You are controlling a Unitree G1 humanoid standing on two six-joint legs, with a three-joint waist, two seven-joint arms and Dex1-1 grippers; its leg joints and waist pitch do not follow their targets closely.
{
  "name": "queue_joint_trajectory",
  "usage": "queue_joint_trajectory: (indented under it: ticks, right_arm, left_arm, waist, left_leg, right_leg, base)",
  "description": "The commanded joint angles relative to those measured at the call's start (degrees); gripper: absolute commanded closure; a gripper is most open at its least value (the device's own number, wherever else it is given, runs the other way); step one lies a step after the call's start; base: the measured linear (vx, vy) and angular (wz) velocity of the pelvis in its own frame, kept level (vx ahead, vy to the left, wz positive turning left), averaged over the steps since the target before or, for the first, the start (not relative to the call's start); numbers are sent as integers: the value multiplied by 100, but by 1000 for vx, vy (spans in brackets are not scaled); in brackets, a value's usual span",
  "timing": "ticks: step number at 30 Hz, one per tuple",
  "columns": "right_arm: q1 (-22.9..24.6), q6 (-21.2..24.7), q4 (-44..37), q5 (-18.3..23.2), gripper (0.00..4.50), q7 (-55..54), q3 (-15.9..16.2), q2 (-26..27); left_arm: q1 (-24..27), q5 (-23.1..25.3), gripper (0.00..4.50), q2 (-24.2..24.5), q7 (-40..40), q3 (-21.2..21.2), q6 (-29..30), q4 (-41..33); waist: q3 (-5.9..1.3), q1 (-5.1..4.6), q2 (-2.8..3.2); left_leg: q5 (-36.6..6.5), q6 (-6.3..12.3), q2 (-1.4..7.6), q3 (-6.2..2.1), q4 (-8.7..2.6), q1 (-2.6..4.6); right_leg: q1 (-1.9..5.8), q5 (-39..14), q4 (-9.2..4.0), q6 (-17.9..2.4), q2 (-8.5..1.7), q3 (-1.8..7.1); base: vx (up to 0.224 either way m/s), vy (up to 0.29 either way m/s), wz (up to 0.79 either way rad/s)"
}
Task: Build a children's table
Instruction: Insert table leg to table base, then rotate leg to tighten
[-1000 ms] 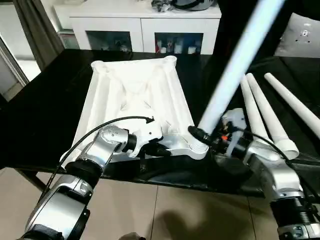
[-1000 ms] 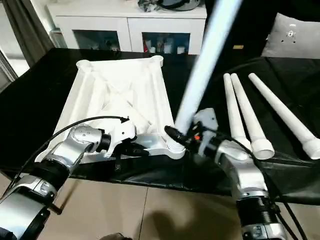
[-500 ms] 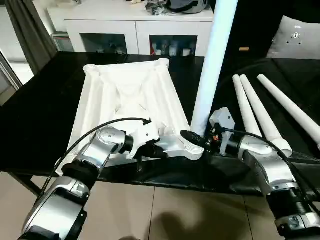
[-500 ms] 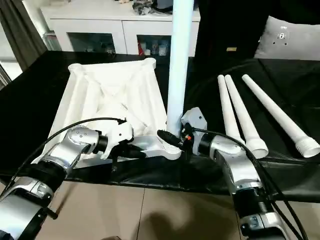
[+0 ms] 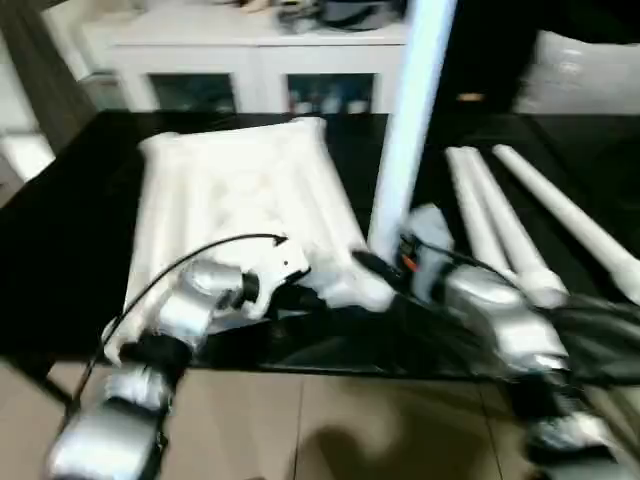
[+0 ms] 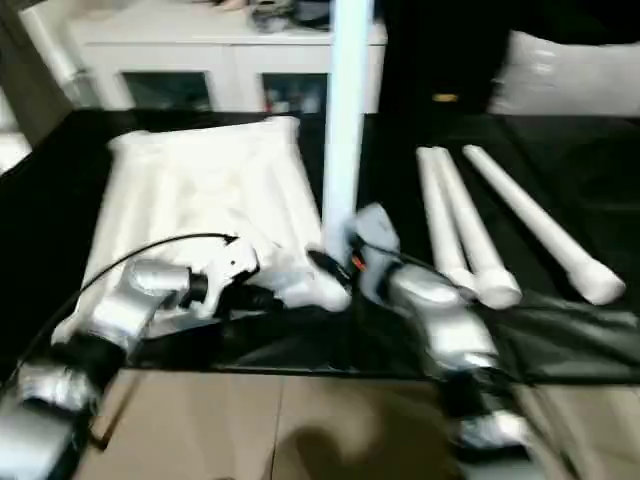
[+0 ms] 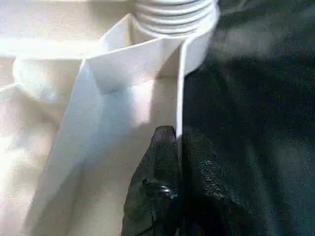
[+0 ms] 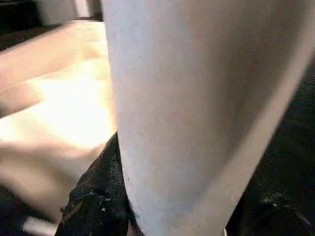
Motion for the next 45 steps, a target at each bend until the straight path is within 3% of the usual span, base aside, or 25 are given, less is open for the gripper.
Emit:
queue_joint_trajectory:
  ticks: [1,4,6,7,10,15,18,19,22,24,26,28,33,34,37,39,41,42,45]
  right_arm:
    - [118,455,945,-217,260,-577,41,187]
    - [-197,332,1434,-309,260,-1168,-55,356]
    - [-358,343,1636,-309,260,-1447,-119,445]
    - [-358,343,1636,-309,260,-1447,-119,445]
    - [-510,408,1797,-368,260,-1609,-199,570]
    - [-631,307,2069,-383,260,-1709,-241,635]
    - [-661,265,2164,-392,260,-1739,-232,653]
    - [-665,241,2202,-406,260,-1722,-236,662]
    - [-662,140,2222,-399,190,-1693,-262,651]
    - [-652,47,2212,-395,188,-1631,-256,626]
    - [-612,5,2138,-425,168,-1549,-200,581]
    - [-559,22,2031,-451,143,-1483,-145,537]
    - [-141,110,1237,-446,93,-1186,-20,324]
    - [-26,53,1044,-425,93,-1030,22,268]
    - [458,-168,282,-424,54,-530,220,-37]
    - [653,-195,-54,-370,42,-367,206,-207]
    - [825,-246,-394,-294,21,-127,204,-402]
    - [860,-245,-474,-284,21,-68,200,-452]
    - [1005,-442,-924,-178,3,470,186,-817]
  left_arm:
    - [111,-262,450,-351,427,172,248,-591]
    - [223,-64,450,-824,1079,147,405,-1049]
    - [265,114,450,-1030,1395,70,549,-1208]
    - [265,114,450,-1030,1395,70,549,-1208]
    - [376,321,450,-913,1547,-121,821,-1465]
    - [453,399,450,-710,1598,-143,991,-1672]
    - [478,427,450,-702,1595,-143,1020,-1708]
    - [491,422,450,-694,1573,-168,1045,-1746]
    - [509,358,450,-688,1589,-188,1037,-1771]
    - [515,320,450,-674,1621,-192,1025,-1754]
    - [506,333,450,-646,1653,-181,981,-1688]
    - [493,358,450,-620,1663,-158,929,-1620]
    - [454,408,450,-428,1628,-74,691,-1396]
    - [449,383,450,-379,1589,-74,639,-1388]
    - [426,334,450,-175,1302,-146,406,-1317]
    - [431,276,450,-73,1084,-202,339,-1283]
    - [439,228,450,54,815,-279,249,-1225]
    - [442,226,450,94,740,-306,210,-1207]
    - [464,175,450,337,282,-422,-33,-1108]
  waist:
    - [-137,15,-65]
    - [-149,23,-136]
    - [-165,56,-88]
    - [-182,52,-129]
    - [-221,83,-102]
    - [-242,67,-109]
    - [-231,54,-105]
    - [-224,35,-74]
    - [-220,13,-69]
    - [-229,21,-71]
    - [-249,45,-102]
    - [-246,76,-90]
    - [-281,148,-120]
    - [-246,145,-90]
    - [-251,208,-106]
    - [-246,200,-98]
    - [-249,223,-52]
    - [-257,229,-69]
    - [-260,242,-40]
  left_leg:
    - [-2321,-43,471,-318,-491,74]
    - [-2079,62,467,-291,-498,44]
    - [-1933,114,470,-271,-497,46]
    - [-1691,159,483,-268,-513,-2]
    - [-1275,316,478,-238,-489,-25]
    - [-918,484,471,-219,-465,-38]
    - [-950,488,477,-217,-469,-32]
    - [-1099,426,490,-221,-482,-16]
    - [-1206,359,490,-223,-490,-6]
    - [-1220,352,492,-216,-482,17]
    - [-1000,394,494,-204,-461,-7]
    - [-882,486,495,-204,-457,4]
    - [-638,584,493,-202,-424,0]
    - [-722,622,478,-194,-430,-5]
    - [-830,572,501,-202,-441,-2]
    - [-800,564,492,-203,-440,-7]
    - [-826,556,498,-201,-426,10]
    - [-787,574,498,-204,-427,2]
    - [-768,625,494,-213,-415,-7]
  right_leg:
    - [35,-3008,-734,-816,-740,411]
    - [41,-2801,-751,-774,-706,407]
    - [47,-2460,-742,-816,-697,416]
    - [98,-2034,-684,-889,-694,416]
    - [136,-1177,-626,-1034,-691,399]
    - [186,-545,-587,-1182,-691,371]
    - [189,-625,-606,-1205,-688,367]
    - [183,-738,-615,-1201,-676,369]
    - [189,-724,-607,-1241,-671,379]
    - [178,-705,-615,-1264,-669,383]
    - [209,-358,-570,-1317,-670,384]
    - [204,-157,-554,-1317,-661,370]
    - [235,112,-512,-1237,-671,374]
    - [202,-26,-545,-1261,-658,366]
    - [218,-260,-557,-1066,-668,381]
    - [212,-249,-561,-1087,-664,374]
    - [203,-279,-571,-1084,-666,381]
    - [214,-203,-563,-1085,-658,377]
    - [220,-21,-548,-1124,-658,366]
  base:
    - [0,0,0]
    - [0,0,0]
    - [0,0,0]
    - [0,0,0]
    - [0,0,0]
    - [0,0,0]
    - [0,0,0]
    - [0,0,0]
    - [0,0,0]
    - [0,0,0]
    - [0,0,0]
    - [0,0,0]
    - [0,0,0]
    - [0,0,0]
    - [0,0,0]
    - [0,0,0]
    - [0,0,0]
    - [0,0,0]
    - [0,0,0]
